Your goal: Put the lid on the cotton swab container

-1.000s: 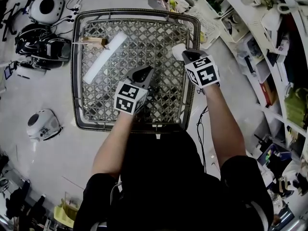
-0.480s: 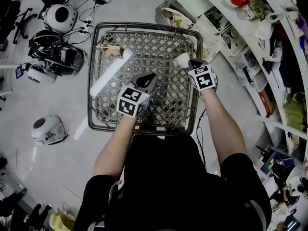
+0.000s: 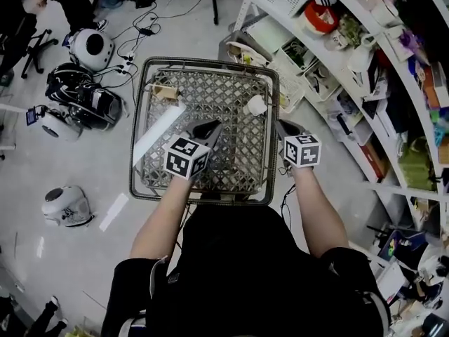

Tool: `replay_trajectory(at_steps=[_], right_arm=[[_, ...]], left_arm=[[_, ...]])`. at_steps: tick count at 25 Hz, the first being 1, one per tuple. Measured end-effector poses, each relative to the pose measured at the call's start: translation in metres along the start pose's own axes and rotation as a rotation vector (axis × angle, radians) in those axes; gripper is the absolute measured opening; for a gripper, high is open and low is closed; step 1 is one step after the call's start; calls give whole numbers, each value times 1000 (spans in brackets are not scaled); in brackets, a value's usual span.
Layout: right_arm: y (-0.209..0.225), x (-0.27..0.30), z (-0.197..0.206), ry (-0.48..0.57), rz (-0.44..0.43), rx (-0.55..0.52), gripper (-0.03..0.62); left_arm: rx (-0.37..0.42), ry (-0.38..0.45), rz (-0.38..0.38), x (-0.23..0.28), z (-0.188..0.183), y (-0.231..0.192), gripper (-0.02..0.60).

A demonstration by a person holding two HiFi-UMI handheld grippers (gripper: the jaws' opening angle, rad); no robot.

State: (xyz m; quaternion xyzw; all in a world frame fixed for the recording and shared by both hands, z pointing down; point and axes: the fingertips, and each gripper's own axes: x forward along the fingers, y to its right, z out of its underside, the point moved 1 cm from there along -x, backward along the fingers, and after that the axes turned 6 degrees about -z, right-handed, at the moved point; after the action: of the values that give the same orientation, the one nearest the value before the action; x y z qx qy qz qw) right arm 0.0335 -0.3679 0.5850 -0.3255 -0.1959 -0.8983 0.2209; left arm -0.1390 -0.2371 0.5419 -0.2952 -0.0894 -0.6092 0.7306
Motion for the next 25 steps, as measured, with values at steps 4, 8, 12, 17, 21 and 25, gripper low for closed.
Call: replay_trajectory(at_steps=[4, 8, 12, 17, 21, 25], right_arm=[[-6, -23, -15, 80, -71, 9, 8], [-13, -50, -33, 168, -128, 8, 8], [-13, -86, -50, 274, -198, 45, 8], [-7, -135, -63, 368, -262, 47, 8], [-12, -171, -78, 449, -319, 32, 8], [-20, -196, -91, 506, -365, 15, 8]], left_arm=[[19, 18, -30, -3, -8, 11, 23], [27, 32, -65, -12, -14, 21, 23], [26, 74, -117, -21, -27, 38, 22], [-7, 128, -188, -43, -30, 66, 22], [-8, 173, -232, -63, -37, 87, 21], [5, 225, -267, -90, -49, 101, 21]])
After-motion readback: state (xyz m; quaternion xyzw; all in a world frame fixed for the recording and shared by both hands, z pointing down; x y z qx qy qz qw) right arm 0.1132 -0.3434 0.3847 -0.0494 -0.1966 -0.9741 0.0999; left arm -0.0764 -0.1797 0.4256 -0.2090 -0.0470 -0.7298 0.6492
